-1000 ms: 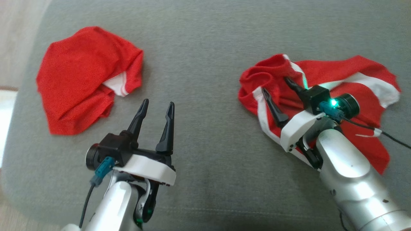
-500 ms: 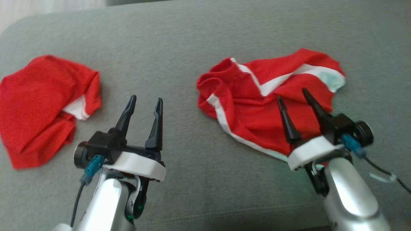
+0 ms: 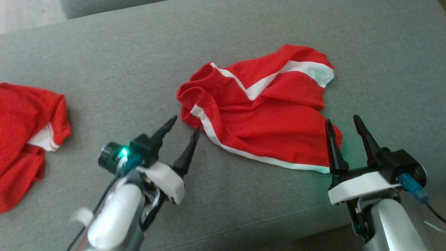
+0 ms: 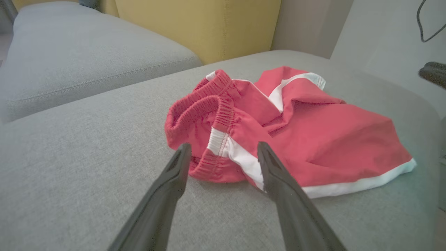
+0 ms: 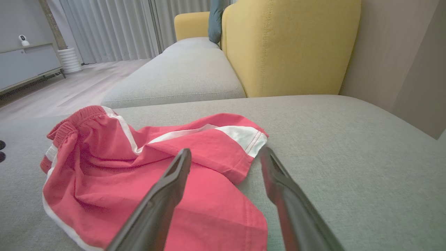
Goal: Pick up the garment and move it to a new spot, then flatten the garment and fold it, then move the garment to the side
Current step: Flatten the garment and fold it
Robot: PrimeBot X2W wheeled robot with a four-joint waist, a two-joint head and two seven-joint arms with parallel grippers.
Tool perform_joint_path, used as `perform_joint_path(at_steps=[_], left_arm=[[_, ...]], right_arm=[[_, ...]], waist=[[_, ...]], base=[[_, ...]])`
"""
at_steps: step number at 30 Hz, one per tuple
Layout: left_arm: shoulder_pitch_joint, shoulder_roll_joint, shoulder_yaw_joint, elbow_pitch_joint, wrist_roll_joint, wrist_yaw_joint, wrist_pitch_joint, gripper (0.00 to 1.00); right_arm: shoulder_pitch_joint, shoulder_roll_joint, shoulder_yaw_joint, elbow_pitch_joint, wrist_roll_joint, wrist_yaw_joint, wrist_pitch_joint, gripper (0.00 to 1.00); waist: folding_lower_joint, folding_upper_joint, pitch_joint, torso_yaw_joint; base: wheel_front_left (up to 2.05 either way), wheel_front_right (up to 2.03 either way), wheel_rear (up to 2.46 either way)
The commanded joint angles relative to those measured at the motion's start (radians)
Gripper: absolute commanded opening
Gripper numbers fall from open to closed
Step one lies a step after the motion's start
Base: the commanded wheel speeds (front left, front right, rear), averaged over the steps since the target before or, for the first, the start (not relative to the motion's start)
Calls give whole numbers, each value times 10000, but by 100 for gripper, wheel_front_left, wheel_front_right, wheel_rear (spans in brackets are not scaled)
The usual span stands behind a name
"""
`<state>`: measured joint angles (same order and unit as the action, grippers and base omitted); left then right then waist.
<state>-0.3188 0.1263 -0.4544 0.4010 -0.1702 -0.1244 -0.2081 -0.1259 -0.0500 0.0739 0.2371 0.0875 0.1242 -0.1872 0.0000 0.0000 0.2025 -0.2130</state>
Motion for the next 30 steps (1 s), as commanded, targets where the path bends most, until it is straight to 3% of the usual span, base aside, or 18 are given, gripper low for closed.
perform_joint_path(at_steps=[1,13,25,26,28,29,30], left_arm=[[-628,223,225,-230,-87,-37,33,100],[-2222,1399,-1509,1065,-992,-61,680,100],[-2766,1767,-2472,1502,-1837,-62,715,98],[-2799,1777,-2541,1529,-1895,-62,718,87],[-2858,1802,-2680,1584,-2006,-62,730,46],[-2883,1820,-2749,1619,-2061,-62,743,31],[-2912,1838,-2812,1647,-2112,-62,743,0]], right_arm=[[-45,-5,183,-382,53,65,17,100],[25,-4,303,-346,359,65,-155,100],[-60,-3,323,-121,443,65,-302,100],[-68,-3,304,-110,442,65,-309,100],[-77,-3,270,-92,439,65,-320,100],[-80,-3,258,-84,437,65,-326,100],[-86,-3,248,-76,437,65,-331,100]], waist=[[0,0,106,-178],[0,0,477,-903],[0,0,525,-1112],[0,0,533,-1116],[0,0,548,-1117],[0,0,557,-1115],[0,0,565,-1111]], base=[[0,0,0],[0,0,0],[0,0,0],[0,0,0],[0,0,0],[0,0,0],[0,0,0]])
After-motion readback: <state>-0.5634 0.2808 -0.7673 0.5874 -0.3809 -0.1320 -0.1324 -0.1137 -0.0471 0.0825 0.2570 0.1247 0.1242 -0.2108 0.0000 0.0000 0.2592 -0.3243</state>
